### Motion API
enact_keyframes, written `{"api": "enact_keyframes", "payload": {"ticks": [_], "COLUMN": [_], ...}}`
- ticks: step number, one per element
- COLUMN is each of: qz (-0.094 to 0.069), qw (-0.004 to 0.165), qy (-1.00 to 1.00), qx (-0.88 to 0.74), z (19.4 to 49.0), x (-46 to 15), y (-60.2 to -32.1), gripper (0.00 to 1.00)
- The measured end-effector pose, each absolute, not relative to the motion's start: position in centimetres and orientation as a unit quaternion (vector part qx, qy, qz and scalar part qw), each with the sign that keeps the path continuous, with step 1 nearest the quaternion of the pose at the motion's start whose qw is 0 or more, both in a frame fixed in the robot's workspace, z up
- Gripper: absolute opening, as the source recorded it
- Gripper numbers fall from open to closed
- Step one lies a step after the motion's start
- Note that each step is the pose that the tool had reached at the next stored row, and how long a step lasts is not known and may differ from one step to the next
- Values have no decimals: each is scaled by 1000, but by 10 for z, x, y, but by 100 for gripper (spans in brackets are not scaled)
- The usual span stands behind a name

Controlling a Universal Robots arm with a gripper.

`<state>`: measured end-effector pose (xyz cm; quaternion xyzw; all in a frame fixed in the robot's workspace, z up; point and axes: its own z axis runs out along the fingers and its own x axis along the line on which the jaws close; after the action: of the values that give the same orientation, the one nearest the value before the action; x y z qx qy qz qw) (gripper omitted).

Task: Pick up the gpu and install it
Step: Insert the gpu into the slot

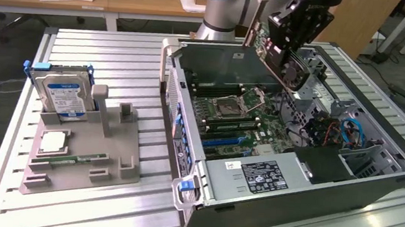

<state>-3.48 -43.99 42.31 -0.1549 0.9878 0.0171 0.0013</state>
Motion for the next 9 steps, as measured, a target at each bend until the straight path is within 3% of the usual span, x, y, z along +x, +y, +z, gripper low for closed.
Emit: {"api": "enact_keyframes", "payload": {"ticks": [9], "qz": [28], "qw": [3], "qy": [983], "qx": [-183], "z": [423], "x": [-35], "y": [-440], "gripper": [27]}}
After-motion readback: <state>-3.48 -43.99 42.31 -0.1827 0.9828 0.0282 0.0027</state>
